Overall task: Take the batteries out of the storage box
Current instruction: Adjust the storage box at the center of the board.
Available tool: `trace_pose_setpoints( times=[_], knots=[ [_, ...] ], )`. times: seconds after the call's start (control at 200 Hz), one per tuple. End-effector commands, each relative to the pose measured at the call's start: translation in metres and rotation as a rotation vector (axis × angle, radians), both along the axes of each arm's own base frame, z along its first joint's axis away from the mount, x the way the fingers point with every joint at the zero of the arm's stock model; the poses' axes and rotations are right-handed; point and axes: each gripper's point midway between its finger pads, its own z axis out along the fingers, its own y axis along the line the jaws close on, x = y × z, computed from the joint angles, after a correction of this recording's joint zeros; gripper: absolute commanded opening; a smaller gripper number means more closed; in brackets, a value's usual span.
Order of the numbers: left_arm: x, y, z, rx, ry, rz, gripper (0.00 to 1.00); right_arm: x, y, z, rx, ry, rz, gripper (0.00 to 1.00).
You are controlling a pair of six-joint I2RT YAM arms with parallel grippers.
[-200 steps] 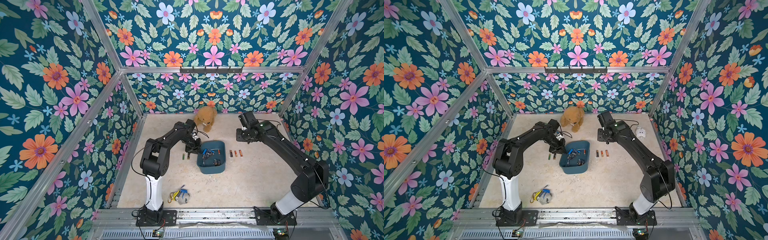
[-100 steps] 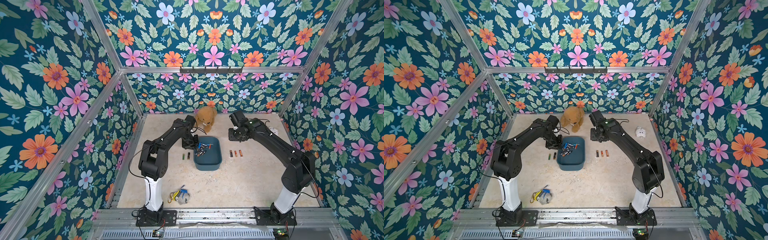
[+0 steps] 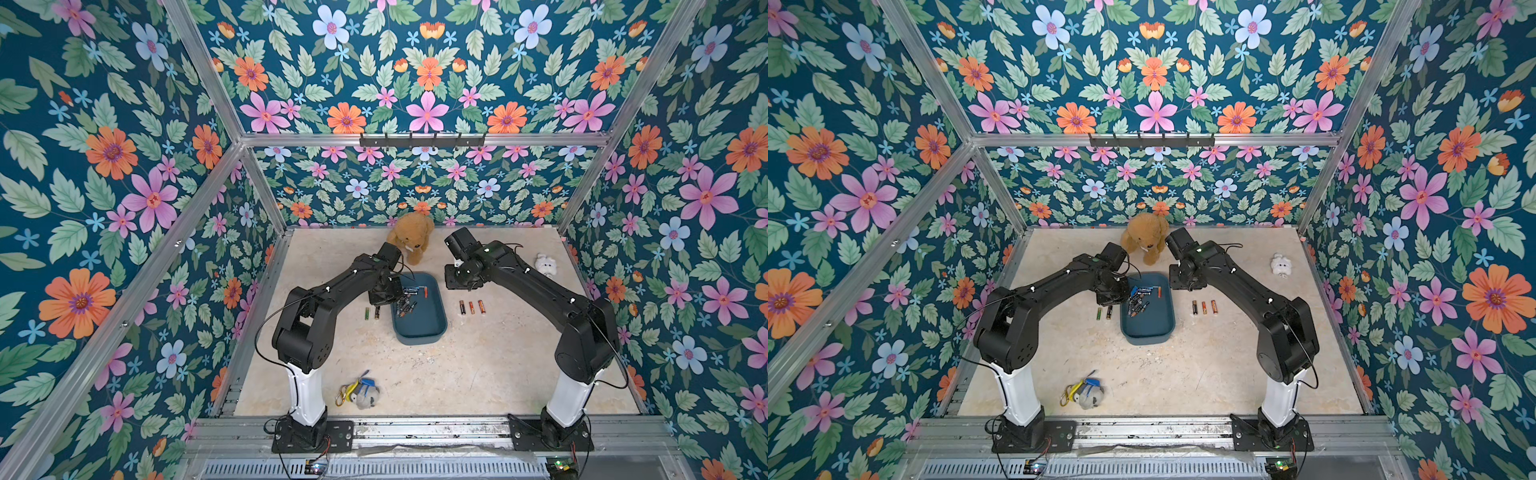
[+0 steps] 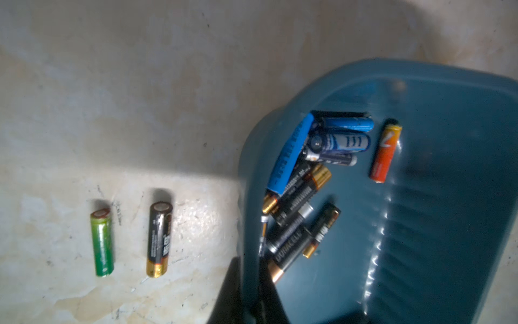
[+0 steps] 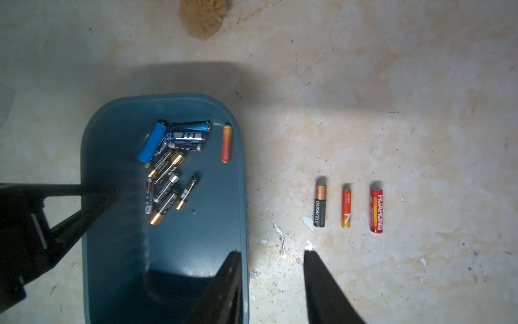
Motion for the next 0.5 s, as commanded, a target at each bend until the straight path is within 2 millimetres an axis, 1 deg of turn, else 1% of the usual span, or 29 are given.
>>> trace_pose_setpoints(
  times=[0.0,0.1,0.275,0.495],
  knots=[
    [0.011,-0.008,0.006,-0.02,-0.056,-0.001,0.04,-0.002,0.005,0.003,0.031,-0.004,-0.002,0.42],
    [0.012,-0.008,0.003,-0.015,-0.053,-0.01,0.05,-0.004,0.006,0.0,0.034,0.004,0.002,0.43],
    [0.012,-0.013,-0.001,-0.033,-0.044,-0.027,0.13,-0.008,0.01,-0.007,0.05,0.021,0.008,0.42],
    [0.011,-0.014,0.0,-0.035,-0.038,-0.057,0.39,-0.008,0.014,-0.011,0.06,0.027,0.017,0.43]
  ],
)
